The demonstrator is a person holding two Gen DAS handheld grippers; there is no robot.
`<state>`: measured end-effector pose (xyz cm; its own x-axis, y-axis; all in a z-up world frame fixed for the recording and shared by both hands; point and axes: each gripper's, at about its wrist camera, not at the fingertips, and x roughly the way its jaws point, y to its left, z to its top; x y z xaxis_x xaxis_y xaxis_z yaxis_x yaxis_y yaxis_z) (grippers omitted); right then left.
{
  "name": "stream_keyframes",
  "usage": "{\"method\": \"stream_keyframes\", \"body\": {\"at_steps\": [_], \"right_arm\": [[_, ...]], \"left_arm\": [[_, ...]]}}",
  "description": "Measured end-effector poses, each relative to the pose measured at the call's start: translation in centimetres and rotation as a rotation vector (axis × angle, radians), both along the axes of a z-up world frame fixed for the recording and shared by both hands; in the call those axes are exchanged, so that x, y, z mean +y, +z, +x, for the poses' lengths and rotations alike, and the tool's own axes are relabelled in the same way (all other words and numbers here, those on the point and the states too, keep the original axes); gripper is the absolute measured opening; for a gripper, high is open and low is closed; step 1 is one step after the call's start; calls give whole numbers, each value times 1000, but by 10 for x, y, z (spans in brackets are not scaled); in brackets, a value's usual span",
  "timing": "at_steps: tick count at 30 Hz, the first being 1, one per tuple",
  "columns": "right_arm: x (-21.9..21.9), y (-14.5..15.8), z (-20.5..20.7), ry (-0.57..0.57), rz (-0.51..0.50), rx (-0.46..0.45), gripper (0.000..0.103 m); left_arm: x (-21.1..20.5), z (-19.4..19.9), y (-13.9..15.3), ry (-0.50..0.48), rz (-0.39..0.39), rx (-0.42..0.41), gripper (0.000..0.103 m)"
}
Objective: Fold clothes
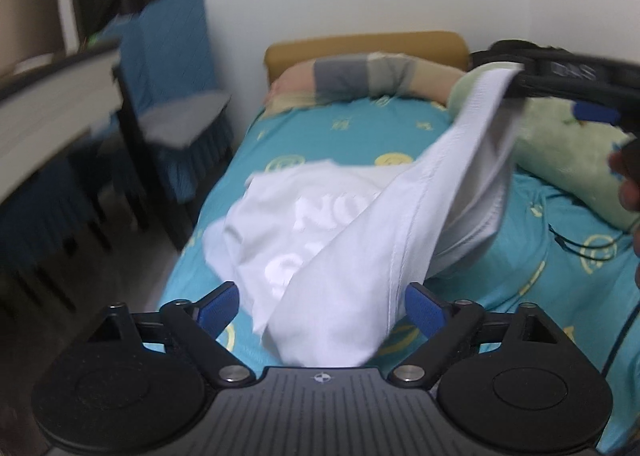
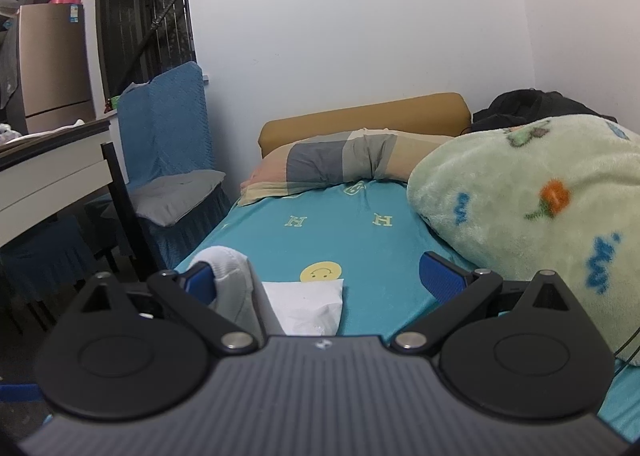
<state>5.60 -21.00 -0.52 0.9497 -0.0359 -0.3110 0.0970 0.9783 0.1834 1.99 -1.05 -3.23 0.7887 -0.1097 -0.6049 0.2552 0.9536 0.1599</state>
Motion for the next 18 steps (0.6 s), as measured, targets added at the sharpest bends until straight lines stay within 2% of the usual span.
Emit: {"method": "stream_keyframes", "body": {"at_steps": [12, 15, 18], "right_arm": [[3, 1, -1, 0, -2, 1, 103], [1, 0, 0, -9, 0, -1, 103], [2, 1, -4, -32, -27, -41, 103]], "left_arm": [[-49, 15, -26, 35, 103, -204, 93], [-41, 25, -25, 145, 109, -245, 90], [-24, 24, -9, 256, 54, -317, 88]]}}
